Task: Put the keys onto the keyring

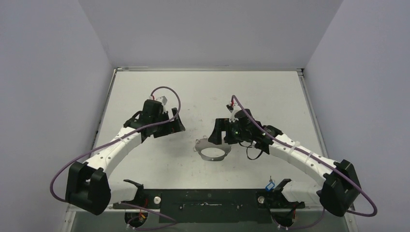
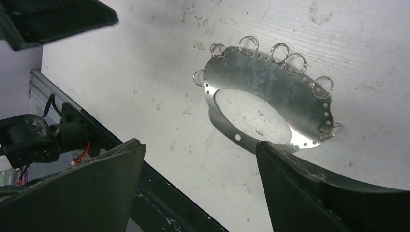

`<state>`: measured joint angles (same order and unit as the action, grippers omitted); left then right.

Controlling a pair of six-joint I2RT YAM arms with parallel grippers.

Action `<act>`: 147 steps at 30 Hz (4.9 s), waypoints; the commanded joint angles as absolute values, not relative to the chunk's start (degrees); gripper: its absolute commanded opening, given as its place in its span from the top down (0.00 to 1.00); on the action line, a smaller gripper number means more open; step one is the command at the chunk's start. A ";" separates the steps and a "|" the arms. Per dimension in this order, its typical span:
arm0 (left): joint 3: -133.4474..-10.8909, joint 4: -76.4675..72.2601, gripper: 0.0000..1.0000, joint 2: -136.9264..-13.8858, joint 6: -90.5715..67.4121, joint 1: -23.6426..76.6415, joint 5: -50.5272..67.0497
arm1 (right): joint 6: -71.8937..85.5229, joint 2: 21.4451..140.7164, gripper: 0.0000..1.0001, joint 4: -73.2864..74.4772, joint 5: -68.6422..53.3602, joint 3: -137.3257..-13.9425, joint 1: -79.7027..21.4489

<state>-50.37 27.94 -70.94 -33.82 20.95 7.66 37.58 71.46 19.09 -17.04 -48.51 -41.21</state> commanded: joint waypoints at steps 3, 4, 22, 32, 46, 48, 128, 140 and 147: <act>-45.10 21.54 0.14 -72.68 -36.79 25.20 14.26 | 37.50 64.93 0.09 23.59 -12.93 -45.59 -39.47; -43.24 20.55 0.14 -72.54 -37.56 25.64 14.57 | 37.80 64.60 0.08 22.86 -13.29 -44.41 -38.86; -32.13 -1.78 0.27 -81.85 -46.94 31.94 18.29 | 33.91 79.11 0.14 14.27 -17.58 -38.04 -29.33; -34.33 -1.65 0.37 -91.32 -42.35 32.16 14.88 | 31.69 86.85 0.19 9.88 -16.31 -38.60 -29.27; -37.94 -1.06 0.42 -95.17 -41.28 32.34 12.65 | 27.93 90.15 0.35 12.46 -17.74 -42.46 -31.11; -38.84 -1.05 0.42 -95.66 -41.10 32.34 12.62 | 28.98 87.94 0.37 12.24 -18.73 -40.51 -31.77; -27.85 -3.06 0.50 -62.71 -39.83 35.83 8.02 | 51.78 67.15 0.47 9.92 -11.22 -29.41 -42.06; -26.72 -1.83 0.46 -60.05 -39.84 36.21 6.89 | 53.20 76.55 0.59 5.29 -9.67 -30.60 -44.96; -26.72 -0.27 0.46 -59.30 -39.39 36.22 6.02 | 50.64 76.43 0.72 9.35 -5.66 -33.13 -46.11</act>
